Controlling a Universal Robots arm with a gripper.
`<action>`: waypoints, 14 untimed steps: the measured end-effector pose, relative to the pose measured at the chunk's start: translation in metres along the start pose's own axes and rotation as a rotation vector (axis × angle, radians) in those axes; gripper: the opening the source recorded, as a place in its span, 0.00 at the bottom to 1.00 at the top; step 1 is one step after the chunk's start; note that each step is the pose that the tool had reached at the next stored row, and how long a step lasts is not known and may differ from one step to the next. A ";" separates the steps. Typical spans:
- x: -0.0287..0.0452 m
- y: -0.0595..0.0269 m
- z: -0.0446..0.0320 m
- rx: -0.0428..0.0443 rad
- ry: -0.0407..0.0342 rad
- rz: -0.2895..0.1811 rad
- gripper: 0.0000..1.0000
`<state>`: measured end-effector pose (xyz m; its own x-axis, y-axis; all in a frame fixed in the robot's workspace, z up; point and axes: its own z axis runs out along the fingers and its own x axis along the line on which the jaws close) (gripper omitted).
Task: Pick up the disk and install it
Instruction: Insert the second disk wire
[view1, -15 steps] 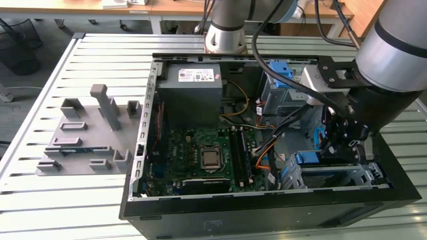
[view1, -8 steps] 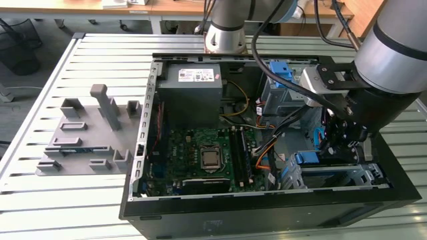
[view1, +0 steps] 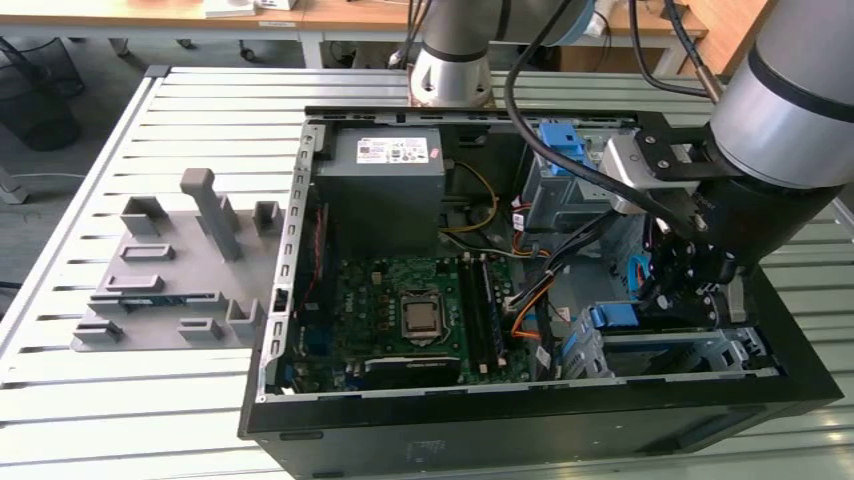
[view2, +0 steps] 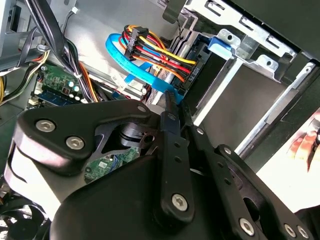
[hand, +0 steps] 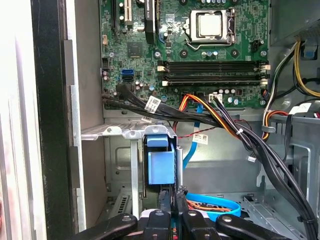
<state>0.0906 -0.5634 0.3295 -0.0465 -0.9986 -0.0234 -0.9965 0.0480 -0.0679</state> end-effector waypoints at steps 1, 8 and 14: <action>0.0000 0.0000 0.0000 0.0000 0.0000 0.000 0.16; 0.0000 -0.0001 0.0001 0.0000 0.0000 0.000 0.17; 0.0000 -0.0001 -0.0011 0.0000 -0.0002 0.000 0.24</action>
<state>0.0906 -0.5634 0.3306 -0.0465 -0.9986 -0.0236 -0.9965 0.0480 -0.0678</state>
